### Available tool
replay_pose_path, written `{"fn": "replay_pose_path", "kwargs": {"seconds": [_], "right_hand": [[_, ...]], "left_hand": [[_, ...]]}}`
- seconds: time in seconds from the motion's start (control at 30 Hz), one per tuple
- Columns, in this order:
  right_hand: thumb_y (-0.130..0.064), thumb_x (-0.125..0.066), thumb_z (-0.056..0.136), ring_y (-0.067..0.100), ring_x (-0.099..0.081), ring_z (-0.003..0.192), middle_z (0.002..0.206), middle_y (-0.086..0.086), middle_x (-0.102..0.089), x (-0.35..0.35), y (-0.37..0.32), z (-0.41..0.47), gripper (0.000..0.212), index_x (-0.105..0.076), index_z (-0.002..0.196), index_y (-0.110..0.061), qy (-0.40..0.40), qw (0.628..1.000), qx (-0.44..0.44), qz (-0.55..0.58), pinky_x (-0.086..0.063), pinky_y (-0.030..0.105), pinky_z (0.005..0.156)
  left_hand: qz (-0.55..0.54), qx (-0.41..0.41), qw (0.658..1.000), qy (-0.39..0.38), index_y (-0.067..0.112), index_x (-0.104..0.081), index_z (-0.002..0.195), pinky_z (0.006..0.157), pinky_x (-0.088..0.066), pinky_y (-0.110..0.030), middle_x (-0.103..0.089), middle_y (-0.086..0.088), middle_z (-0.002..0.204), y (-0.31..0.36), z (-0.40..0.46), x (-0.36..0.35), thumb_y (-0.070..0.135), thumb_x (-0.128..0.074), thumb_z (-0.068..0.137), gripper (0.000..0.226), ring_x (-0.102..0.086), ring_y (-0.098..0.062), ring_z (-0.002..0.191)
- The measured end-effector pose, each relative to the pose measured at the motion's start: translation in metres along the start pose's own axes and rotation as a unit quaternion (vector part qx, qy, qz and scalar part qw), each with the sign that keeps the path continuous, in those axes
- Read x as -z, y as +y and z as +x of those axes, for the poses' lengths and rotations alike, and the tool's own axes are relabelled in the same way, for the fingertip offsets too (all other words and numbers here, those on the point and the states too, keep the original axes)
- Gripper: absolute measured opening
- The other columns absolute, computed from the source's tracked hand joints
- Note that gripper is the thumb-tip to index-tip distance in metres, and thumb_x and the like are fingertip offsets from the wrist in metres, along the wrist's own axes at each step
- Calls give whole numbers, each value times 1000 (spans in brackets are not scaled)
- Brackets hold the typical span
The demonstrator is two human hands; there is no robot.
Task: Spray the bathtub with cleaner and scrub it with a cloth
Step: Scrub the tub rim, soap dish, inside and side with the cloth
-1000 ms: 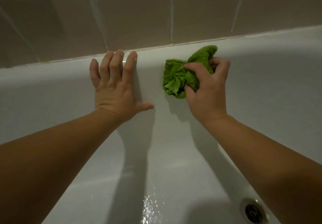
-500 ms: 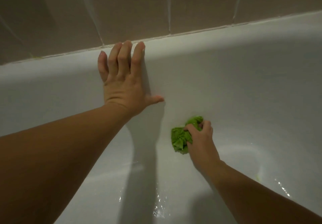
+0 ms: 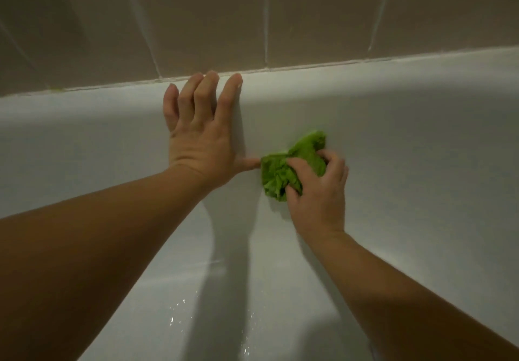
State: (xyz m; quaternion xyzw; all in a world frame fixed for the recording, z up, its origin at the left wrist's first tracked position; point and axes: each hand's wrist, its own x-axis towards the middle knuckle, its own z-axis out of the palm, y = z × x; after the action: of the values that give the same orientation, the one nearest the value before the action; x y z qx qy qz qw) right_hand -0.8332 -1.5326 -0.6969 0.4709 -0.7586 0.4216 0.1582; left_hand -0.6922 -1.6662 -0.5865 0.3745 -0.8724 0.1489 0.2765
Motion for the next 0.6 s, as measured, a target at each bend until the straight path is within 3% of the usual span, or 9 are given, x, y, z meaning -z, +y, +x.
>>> {"fn": "replay_pose_path", "kwargs": {"seconds": [0.13,0.27,0.47,0.6], "right_hand": [[-15,-83,74,32,-42,117,132,8,-33,-26,44,-75,54,-56,115,-36,-148,984,-61,-75,-59,50,81],[-11,-78,80,27,-44,116,132,4,-32,-30,63,-102,52,-55,118,-37,-191,975,-102,-52,-57,47,89],[-9,-85,73,30,-44,119,130,5,-35,8,29,-18,52,-67,116,-31,-60,994,-83,36,-55,47,93],[-7,-82,74,35,-47,119,130,14,-40,46,1,47,66,-62,132,-30,52,993,-60,89,-47,39,101]], "left_hand": [[9,1,1000,1,27,-12,159,124,0,-56,-22,-14,156,7,0,-2,90,-75,46,144,-14,-33,149],[13,-1,1000,3,27,-10,159,124,3,-52,-22,-14,158,9,1,-2,91,-73,47,144,-15,-35,149],[-1,-5,1000,2,26,-13,160,123,4,-49,-21,-14,157,8,0,0,88,-77,46,144,-14,-34,149],[-14,-1,1000,-3,29,-16,159,124,1,-52,-23,-14,156,12,3,4,85,-79,47,140,-16,-34,148]]}}
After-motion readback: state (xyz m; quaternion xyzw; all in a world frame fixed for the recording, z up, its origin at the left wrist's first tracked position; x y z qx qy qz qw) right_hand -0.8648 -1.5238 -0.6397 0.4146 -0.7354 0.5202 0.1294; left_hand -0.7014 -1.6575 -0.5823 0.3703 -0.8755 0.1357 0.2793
